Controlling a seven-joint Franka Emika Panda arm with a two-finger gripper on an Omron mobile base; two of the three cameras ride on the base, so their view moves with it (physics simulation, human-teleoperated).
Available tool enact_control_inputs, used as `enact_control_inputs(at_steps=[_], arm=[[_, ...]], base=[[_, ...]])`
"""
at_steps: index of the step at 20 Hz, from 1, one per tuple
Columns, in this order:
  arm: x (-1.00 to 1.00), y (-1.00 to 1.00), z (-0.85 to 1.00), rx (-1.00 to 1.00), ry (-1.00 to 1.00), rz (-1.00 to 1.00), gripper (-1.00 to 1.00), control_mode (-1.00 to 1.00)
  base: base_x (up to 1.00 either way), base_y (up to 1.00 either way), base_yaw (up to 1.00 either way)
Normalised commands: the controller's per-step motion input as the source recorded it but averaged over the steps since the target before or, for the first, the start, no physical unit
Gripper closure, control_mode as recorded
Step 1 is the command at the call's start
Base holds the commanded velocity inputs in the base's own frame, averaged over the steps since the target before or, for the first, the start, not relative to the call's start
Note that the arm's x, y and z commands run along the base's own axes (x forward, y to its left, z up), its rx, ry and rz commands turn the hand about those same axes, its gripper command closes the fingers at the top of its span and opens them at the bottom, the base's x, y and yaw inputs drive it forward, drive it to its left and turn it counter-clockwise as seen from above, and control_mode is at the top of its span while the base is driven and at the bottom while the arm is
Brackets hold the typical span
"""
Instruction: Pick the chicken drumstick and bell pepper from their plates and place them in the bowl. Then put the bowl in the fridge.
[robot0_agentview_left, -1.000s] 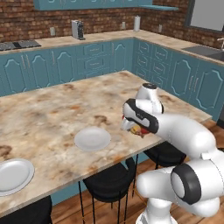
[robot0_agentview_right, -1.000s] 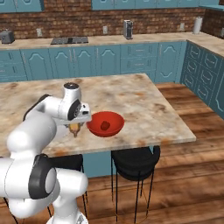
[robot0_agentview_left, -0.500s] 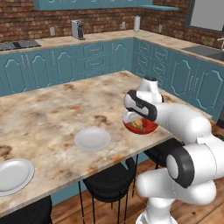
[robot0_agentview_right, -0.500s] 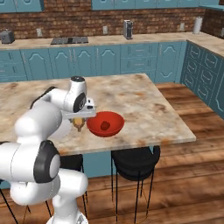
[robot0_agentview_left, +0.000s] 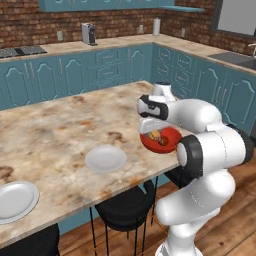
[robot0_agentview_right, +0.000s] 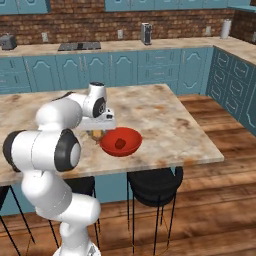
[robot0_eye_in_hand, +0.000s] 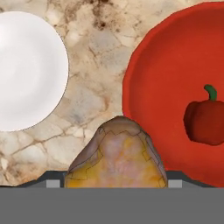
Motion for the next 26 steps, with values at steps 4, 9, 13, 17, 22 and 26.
enact_control_inputs(at_steps=[4, 9, 13, 17, 22, 26], arm=[[0.43, -0.22, -0.24, -0.1, -0.01, 0.0, 1.0, -1.0], [0.35, -0.15, -0.41, -0.07, -0.06, 0.0, 1.0, -1.0], [0.22, 0.0, -0.47, 0.0, -0.01, 0.0, 1.0, -1.0], [0.2, -0.08, -0.32, 0.0, 0.0, 0.0, 1.0, -1.0], [0.25, -0.13, -0.23, 0.0, 0.0, 0.0, 1.0, -1.0], [0.28, -0.01, -0.21, 0.0, 0.01, 0.0, -1.0, -1.0]], base=[[0.0, 0.0, 0.0], [0.0, 0.0, 0.0], [0.0, 0.0, 0.0], [0.0, 0.0, 0.0], [0.0, 0.0, 0.0], [0.0, 0.0, 0.0]])
